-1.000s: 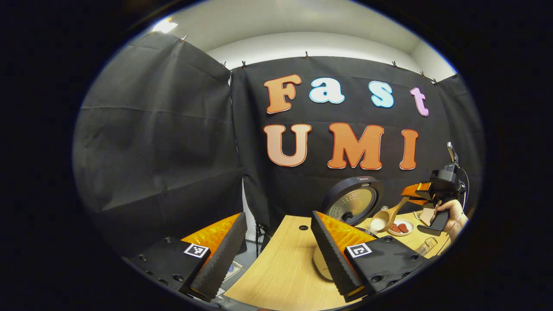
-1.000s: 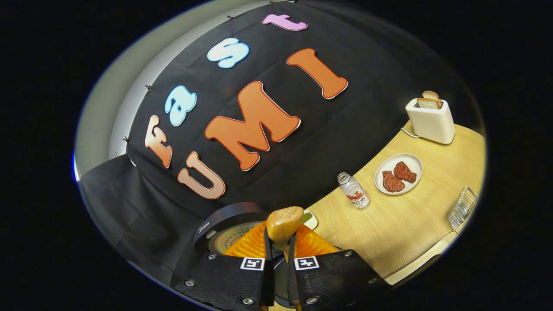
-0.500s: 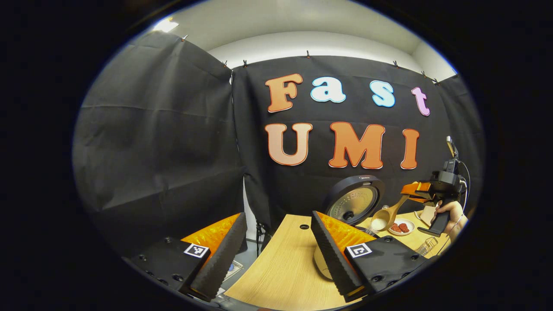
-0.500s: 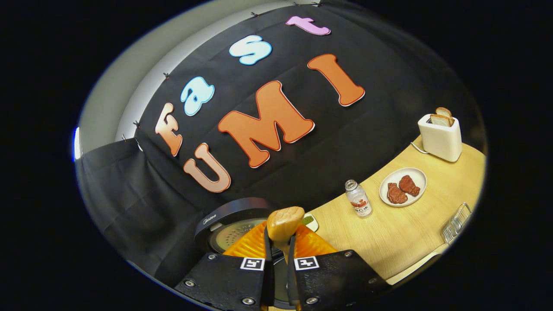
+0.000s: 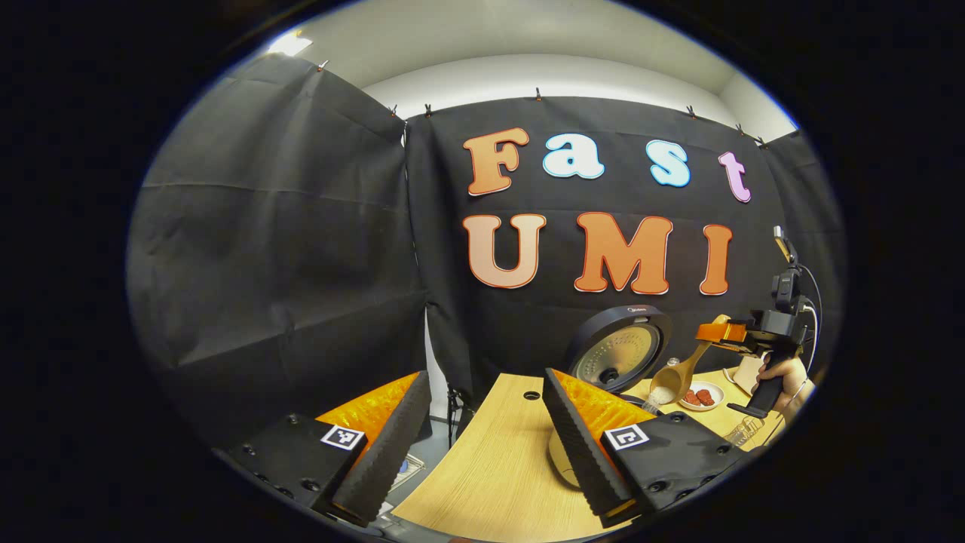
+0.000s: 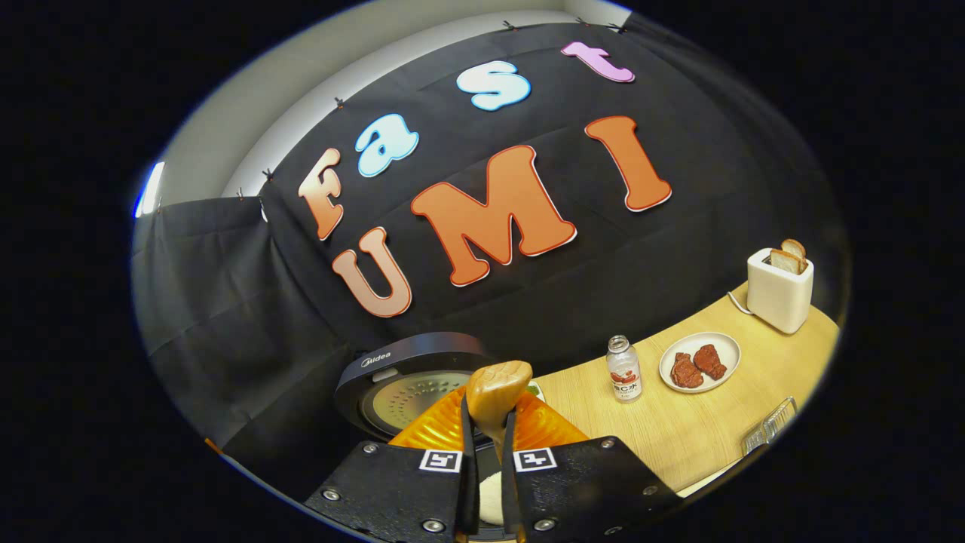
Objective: Close the left gripper, press the button to open the rice cooker; take a wooden spoon from the chopstick holder with the right hand, scoop a spoonful of rice and pour it into the rice cooker, then put the wooden spoon back into the chopstick holder.
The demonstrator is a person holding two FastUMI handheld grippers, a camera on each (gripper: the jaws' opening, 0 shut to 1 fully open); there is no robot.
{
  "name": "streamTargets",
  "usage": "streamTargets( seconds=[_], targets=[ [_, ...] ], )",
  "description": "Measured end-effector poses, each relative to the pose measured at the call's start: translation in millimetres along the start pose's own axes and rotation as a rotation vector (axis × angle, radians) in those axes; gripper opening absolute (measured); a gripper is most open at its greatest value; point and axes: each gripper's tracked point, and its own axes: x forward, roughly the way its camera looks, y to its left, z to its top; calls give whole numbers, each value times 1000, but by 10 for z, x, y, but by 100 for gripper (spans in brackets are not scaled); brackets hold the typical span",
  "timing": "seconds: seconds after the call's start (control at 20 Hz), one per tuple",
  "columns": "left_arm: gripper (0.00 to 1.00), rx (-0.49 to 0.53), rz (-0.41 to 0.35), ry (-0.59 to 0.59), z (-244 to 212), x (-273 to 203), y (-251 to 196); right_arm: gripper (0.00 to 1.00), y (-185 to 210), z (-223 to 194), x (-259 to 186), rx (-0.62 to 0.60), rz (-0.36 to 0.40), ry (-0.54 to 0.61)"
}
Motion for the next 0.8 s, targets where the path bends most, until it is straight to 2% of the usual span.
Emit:
streamTargets(
  seconds=[0.45,0.8],
  targets=[
    [100,-7,8,1,-11,-26,33,11,209,-51,-61,-161,53,-13],
    [100,-5,11,7,-50,-29,44,11,219,-196,-108,-274,72,-17]
  ],
)
